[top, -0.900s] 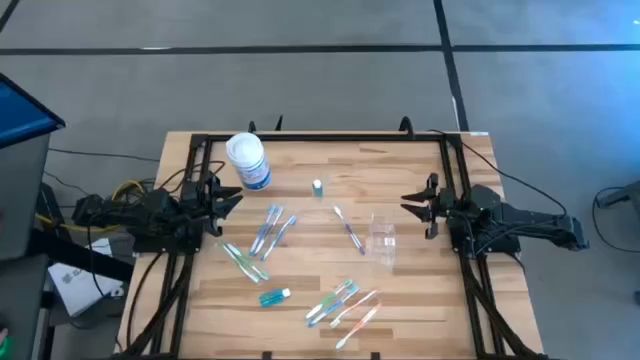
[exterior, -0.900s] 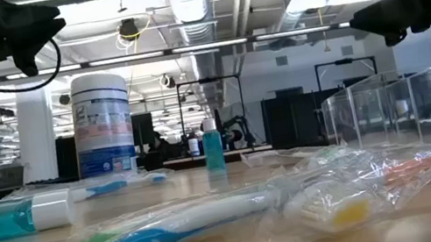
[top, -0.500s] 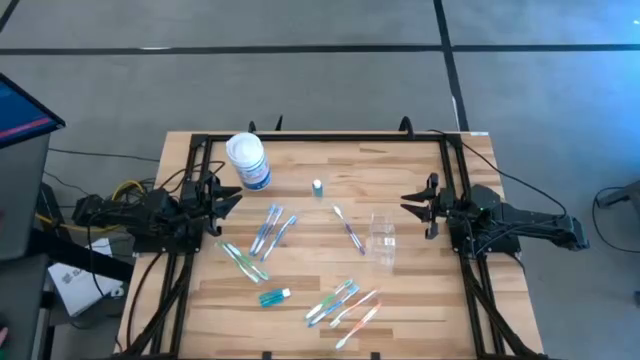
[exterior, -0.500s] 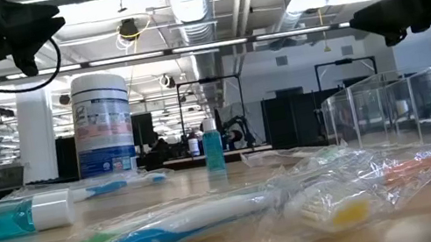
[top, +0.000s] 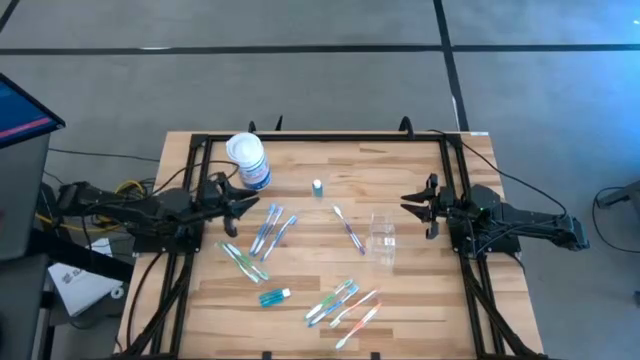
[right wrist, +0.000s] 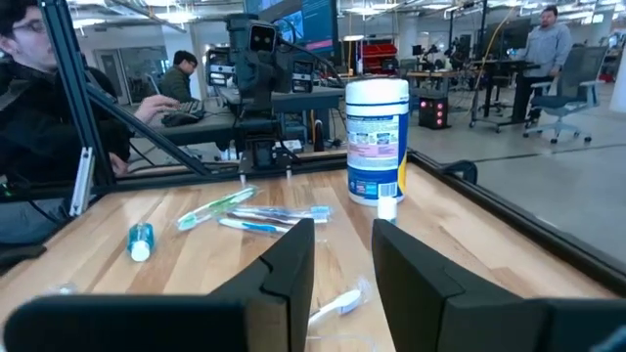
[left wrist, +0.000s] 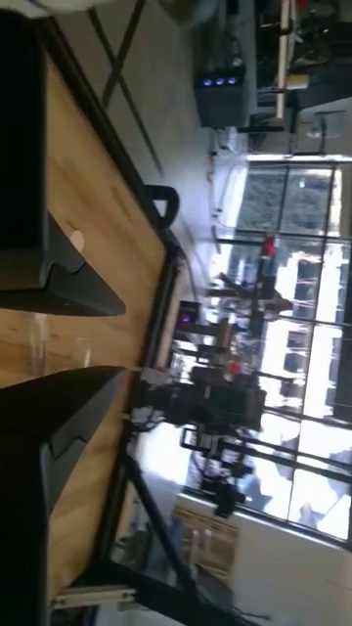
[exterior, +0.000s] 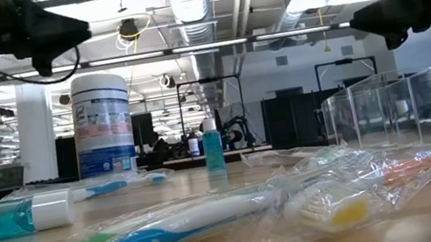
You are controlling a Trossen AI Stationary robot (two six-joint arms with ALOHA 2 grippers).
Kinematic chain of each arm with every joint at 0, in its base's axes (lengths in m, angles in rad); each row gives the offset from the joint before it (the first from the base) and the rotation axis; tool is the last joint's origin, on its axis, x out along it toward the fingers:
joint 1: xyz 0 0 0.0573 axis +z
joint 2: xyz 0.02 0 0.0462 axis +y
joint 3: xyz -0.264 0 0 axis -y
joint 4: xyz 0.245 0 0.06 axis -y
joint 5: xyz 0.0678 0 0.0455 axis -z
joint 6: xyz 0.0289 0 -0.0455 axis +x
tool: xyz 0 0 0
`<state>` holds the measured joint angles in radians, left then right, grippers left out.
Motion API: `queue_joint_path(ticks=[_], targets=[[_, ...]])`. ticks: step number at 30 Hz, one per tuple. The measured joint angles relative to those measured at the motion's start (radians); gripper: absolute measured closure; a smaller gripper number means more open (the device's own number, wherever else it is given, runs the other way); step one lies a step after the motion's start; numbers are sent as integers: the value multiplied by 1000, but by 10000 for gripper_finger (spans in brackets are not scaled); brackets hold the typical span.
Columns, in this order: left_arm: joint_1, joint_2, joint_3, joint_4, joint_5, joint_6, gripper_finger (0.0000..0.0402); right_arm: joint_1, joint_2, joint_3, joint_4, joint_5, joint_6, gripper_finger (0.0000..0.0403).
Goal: Pick & Place toothbrushing station
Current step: Put the blue toothbrush into the transparent organizer
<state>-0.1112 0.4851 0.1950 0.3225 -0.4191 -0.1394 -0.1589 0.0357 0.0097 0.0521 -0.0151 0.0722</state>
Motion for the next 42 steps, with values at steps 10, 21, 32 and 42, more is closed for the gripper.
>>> queue_joint_path(ticks=[10, 21, 32, 42], targets=[[-8, 408, 248, -170, 58, -15, 320, 10, 0, 0, 0, -3, 7, 305], [-68, 551, 421, -507, 52, -161, 320, 11, 0, 0, 0, -3, 8, 305], [-68, 580, 429, -862, 120, -508, 320, 11, 0, 0, 1, -3, 8, 305], [-67, 660, 398, -882, 173, -652, 320, 11, 0, 0, 0, -3, 8, 305]])
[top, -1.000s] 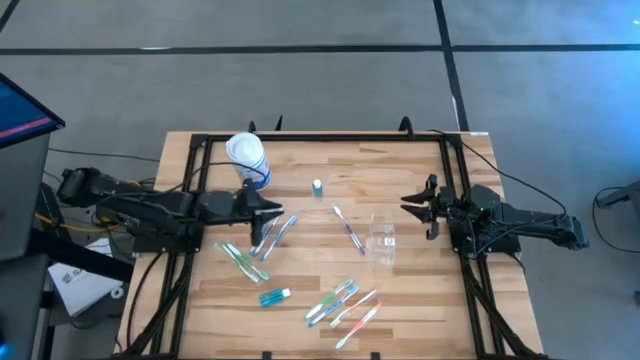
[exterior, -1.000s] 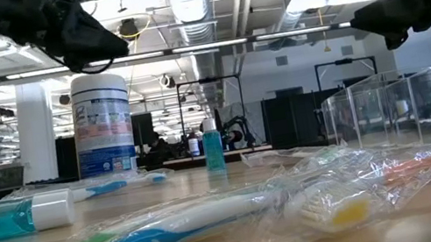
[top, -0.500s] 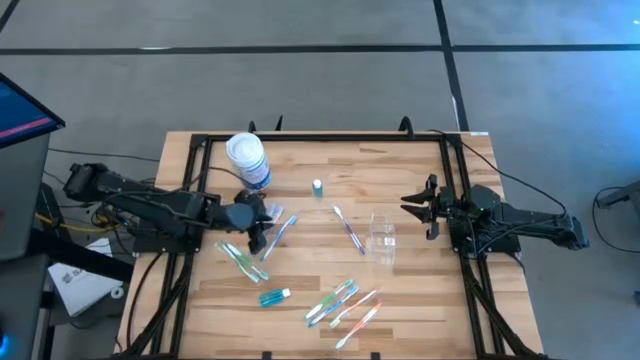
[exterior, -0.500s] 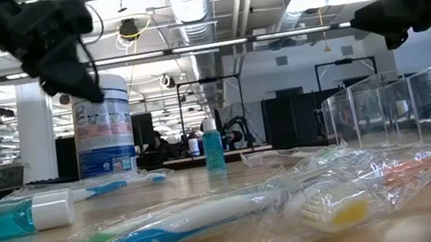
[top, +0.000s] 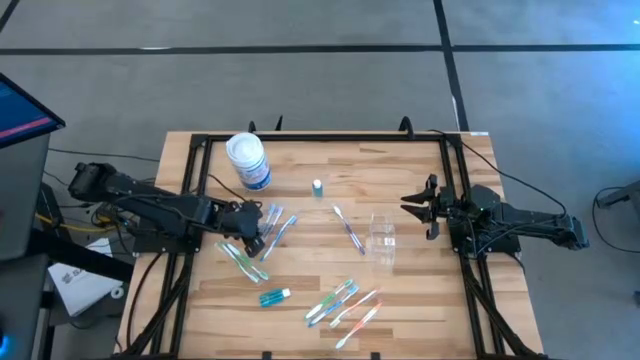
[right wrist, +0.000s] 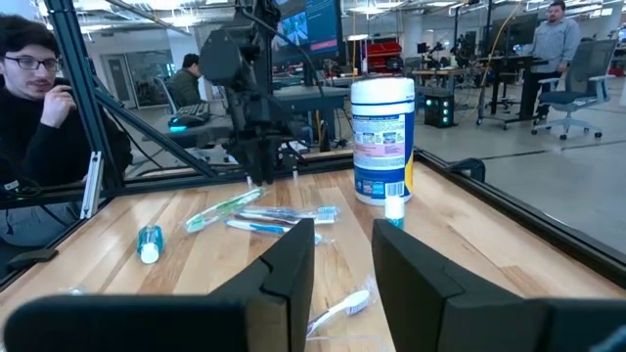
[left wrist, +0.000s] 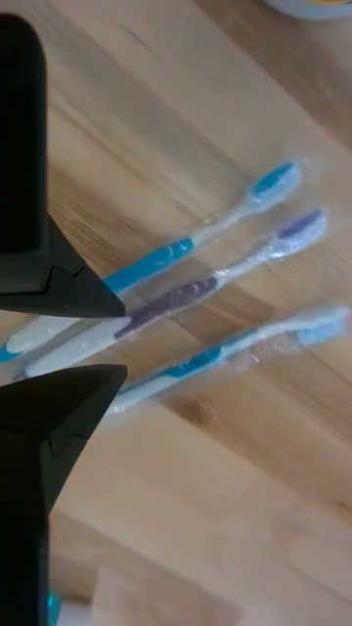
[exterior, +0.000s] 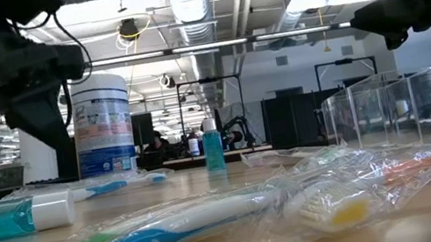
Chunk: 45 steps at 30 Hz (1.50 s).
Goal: Pick & Place toothbrushing station
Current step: Put the blue toothbrush into the transparent organizer
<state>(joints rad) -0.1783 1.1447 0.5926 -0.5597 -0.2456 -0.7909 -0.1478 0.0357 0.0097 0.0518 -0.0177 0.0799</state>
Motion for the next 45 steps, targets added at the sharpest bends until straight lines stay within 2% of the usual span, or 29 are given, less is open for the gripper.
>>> queue_joint_path(ticks=[14, 28, 39, 45], targets=[[34, 173, 0, 17, -43, -63, 320, -1, 3, 0, 9, 0, 0, 305], [56, 186, 1, 67, -55, -56, 319, -5, 3, 0, 8, 0, 0, 305], [56, 184, 1, 66, -100, -55, 256, -5, 3, 0, 7, 0, 0, 305], [56, 199, 1, 75, -127, -56, 245, -5, 3, 0, 8, 0, 0, 305]])
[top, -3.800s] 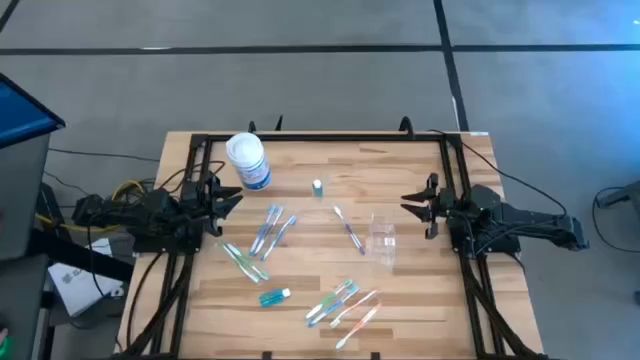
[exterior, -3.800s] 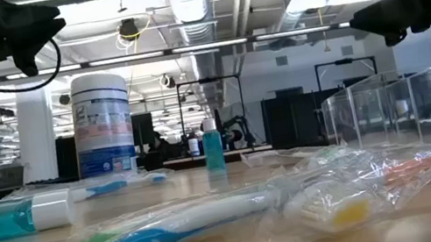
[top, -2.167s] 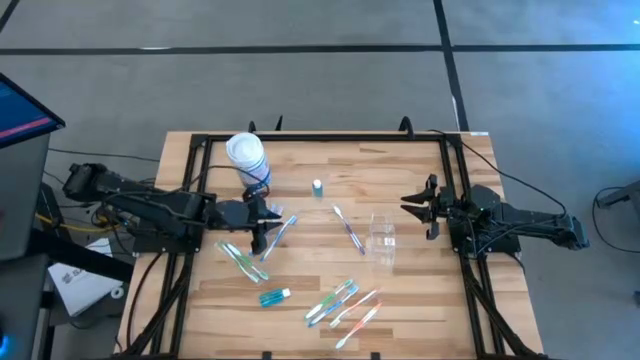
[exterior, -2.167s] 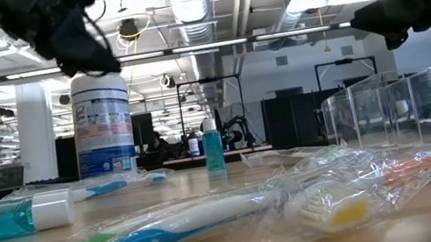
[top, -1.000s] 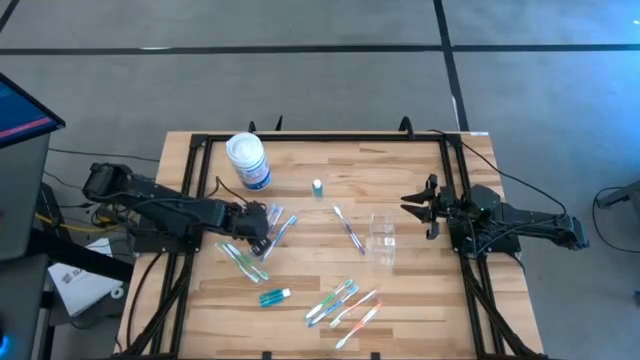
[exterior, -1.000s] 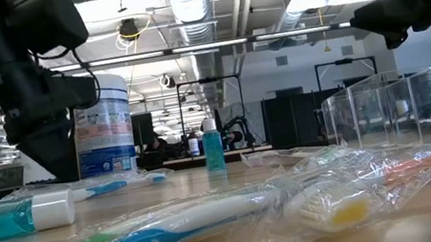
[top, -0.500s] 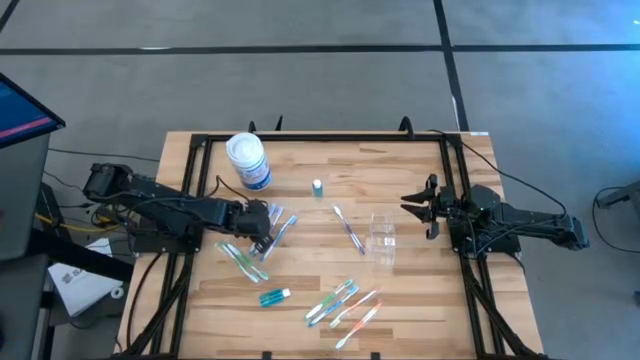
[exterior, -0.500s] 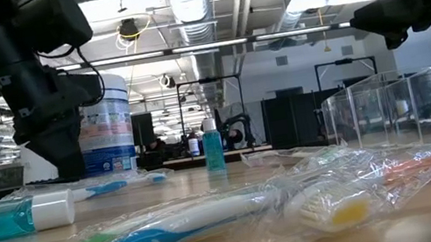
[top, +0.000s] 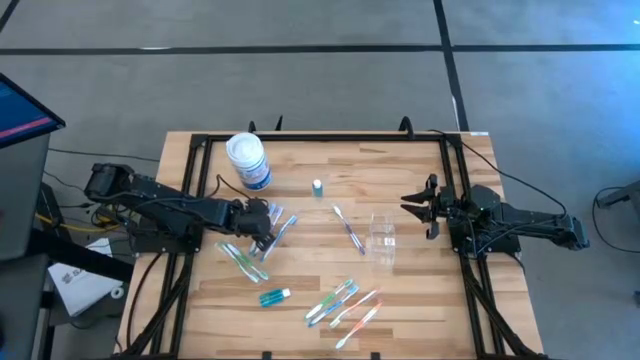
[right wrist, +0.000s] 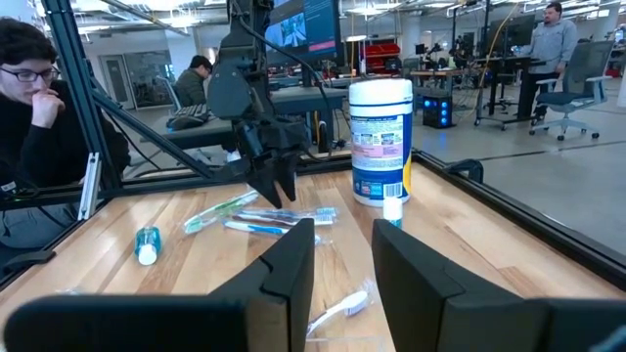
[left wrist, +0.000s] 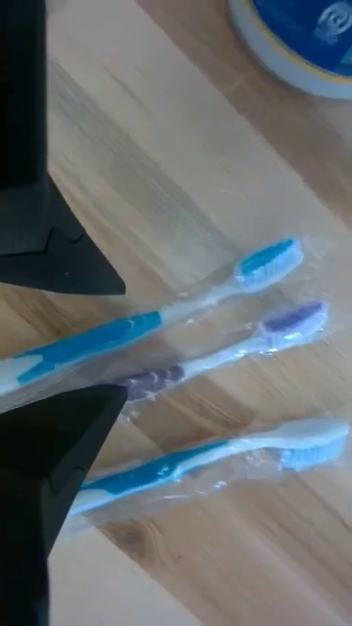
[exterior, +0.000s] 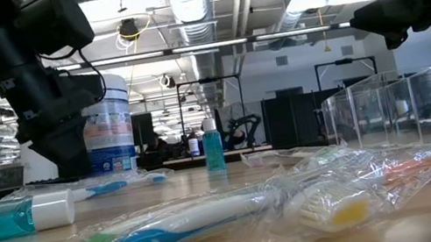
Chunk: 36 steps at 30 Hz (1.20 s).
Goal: Pick & Place toothbrushing station
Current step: Put the blue toothbrush into the transparent organizer
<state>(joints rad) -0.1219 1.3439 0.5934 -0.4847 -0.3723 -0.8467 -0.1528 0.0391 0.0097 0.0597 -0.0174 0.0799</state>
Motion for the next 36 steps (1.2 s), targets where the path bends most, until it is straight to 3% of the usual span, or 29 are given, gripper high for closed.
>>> queue_joint_path(ticks=[20, 25, 30, 36], targets=[[0, 93, 0, 17, -14, 0, 287, 0, 0, 0, 0, 0, 0, 305], [0, 68, 0, 18, -15, 0, 324, 0, 0, 0, 1, 0, 0, 305], [0, 36, 0, 17, -24, 0, 389, 0, 0, 0, 1, 5, 0, 305], [0, 31, 0, 21, -30, -2, 400, 0, 0, 0, 1, 18, 0, 305]])
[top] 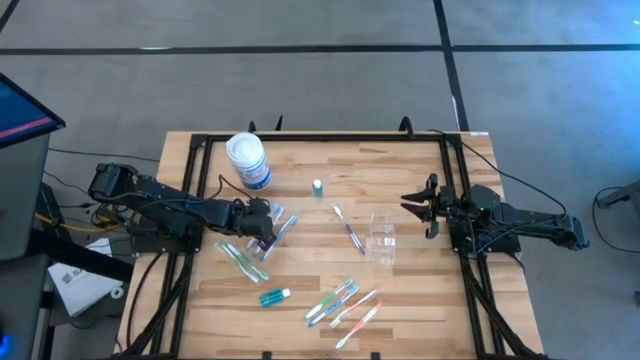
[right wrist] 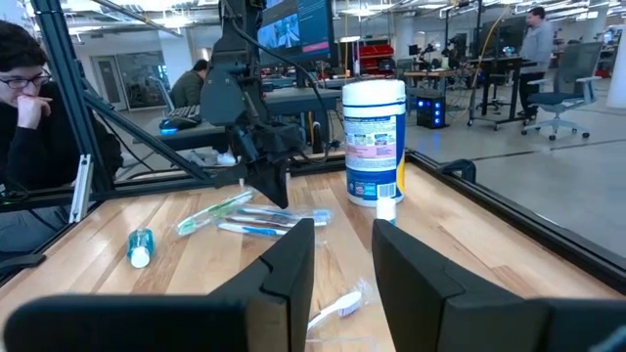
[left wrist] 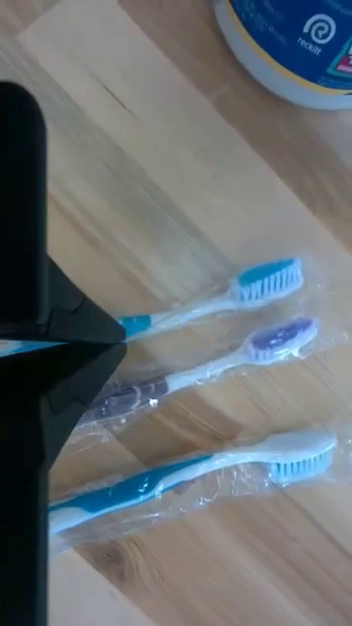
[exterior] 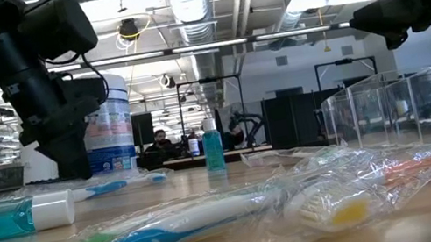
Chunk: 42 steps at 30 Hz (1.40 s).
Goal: Pick & Place toothbrushing station
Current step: Put the blue toothbrush into the transparent organizer
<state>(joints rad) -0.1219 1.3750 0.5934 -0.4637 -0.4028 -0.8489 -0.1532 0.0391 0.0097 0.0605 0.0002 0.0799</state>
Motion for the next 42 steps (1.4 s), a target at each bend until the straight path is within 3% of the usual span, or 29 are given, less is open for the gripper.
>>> queue_joint_path(ticks=[10, 24, 42], targets=[[0, 0, 0, 4, 8, -5, 395, 0, 0, 0, 0, 0, 0, 305], [0, 0, 0, 12, 16, -5, 304, 0, 0, 0, 0, 0, 0, 305], [0, 66, 0, 18, 7, -5, 316, 0, 0, 0, 0, 0, 0, 305]])
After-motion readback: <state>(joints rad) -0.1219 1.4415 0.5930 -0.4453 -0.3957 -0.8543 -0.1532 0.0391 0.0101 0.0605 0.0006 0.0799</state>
